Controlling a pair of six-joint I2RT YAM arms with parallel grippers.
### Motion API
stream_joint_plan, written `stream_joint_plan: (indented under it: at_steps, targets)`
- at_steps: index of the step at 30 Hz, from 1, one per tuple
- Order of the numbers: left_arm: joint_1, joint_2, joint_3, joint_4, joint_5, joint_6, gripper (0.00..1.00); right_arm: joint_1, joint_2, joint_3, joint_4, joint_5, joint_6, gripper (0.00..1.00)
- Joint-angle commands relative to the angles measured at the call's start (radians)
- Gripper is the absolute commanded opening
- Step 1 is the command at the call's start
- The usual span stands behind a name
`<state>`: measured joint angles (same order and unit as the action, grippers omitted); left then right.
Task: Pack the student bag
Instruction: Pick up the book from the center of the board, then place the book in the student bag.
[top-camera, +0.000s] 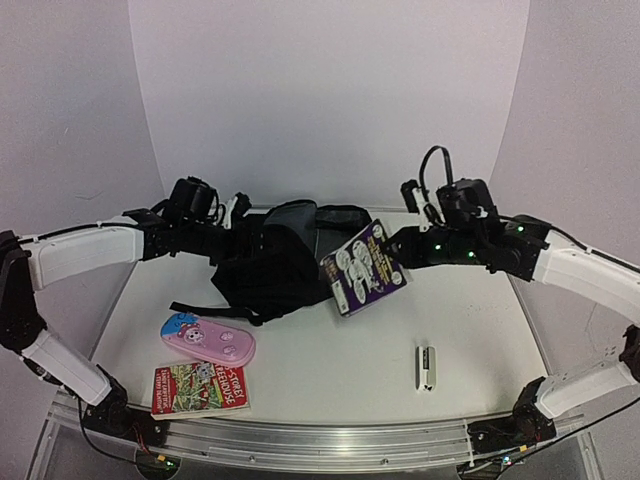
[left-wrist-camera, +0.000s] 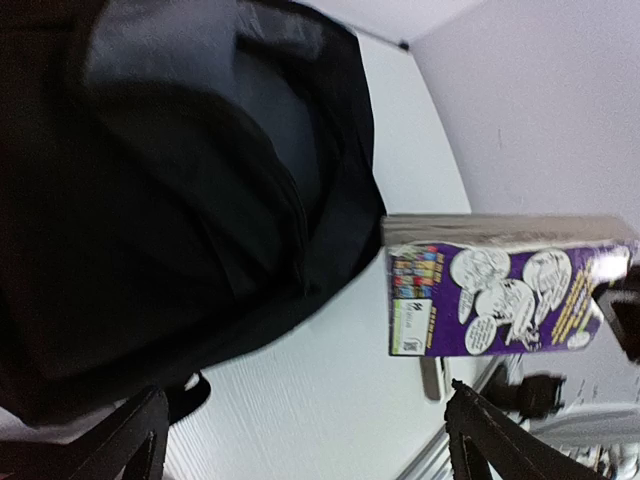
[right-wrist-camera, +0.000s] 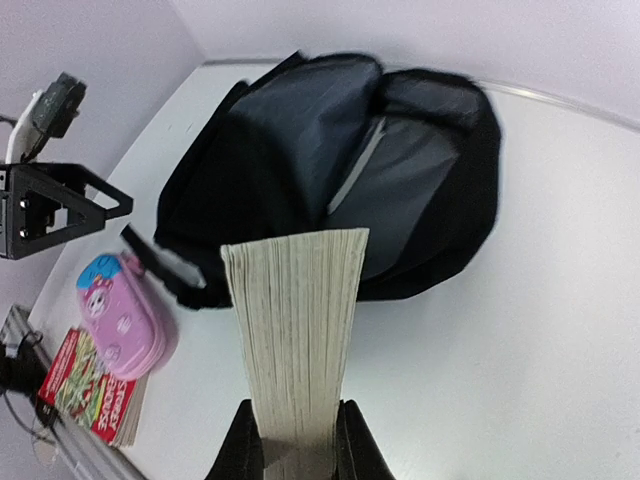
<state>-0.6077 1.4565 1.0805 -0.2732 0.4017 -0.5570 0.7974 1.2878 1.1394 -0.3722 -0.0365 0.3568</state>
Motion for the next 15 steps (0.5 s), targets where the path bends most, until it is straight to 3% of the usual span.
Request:
stream_joint_plan:
  at_steps: [1, 6, 15]
  targets:
    - [0.115, 0.099, 0.07, 0.15, 0.033, -0.229, 0.98, -0.048, -0.071, 0.09, -0.001, 0.313, 0.031, 0.0]
    - [0.163, 0.264, 0.187, 0.229, 0.068, -0.289, 1.0, -0.133, -0.042, 0.116, -0.012, 0.379, 0.055, 0.0]
    - [0.17, 0.52, 0.396, 0.201, 0.068, -0.271, 0.99, -0.203, -0.047, 0.104, 0.092, 0.294, 0.116, 0.0]
